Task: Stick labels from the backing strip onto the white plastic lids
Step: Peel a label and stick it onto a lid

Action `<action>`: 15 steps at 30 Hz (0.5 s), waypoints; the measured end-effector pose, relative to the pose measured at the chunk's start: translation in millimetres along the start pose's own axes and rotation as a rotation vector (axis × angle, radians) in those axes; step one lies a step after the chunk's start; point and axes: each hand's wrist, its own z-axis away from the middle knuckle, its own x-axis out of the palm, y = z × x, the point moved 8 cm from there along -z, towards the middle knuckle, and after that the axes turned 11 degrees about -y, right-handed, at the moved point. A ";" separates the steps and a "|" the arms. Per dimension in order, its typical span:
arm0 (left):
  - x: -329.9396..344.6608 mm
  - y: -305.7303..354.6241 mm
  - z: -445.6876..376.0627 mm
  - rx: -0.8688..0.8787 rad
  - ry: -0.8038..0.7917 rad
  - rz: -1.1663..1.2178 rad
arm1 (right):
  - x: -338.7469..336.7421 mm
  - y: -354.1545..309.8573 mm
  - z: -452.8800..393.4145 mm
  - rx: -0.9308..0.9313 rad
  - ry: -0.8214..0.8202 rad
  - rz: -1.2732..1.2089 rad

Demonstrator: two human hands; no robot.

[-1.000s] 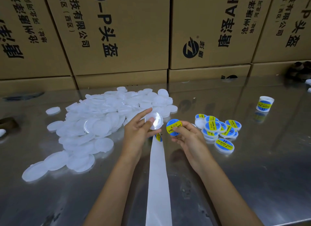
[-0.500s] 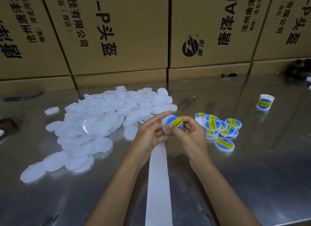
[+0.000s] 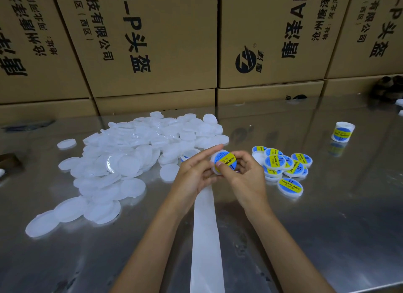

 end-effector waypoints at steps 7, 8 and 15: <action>0.7 0.3 1.3 -0.004 -0.002 0.003 | -1.4 -4.8 3.4 -0.043 0.046 0.168; 1.3 0.2 1.1 -0.006 -0.004 0.017 | -2.3 -6.5 4.5 -0.059 0.062 0.206; 1.6 1.9 0.2 0.016 -0.015 0.246 | -10.3 -1.2 3.9 -0.010 0.097 0.185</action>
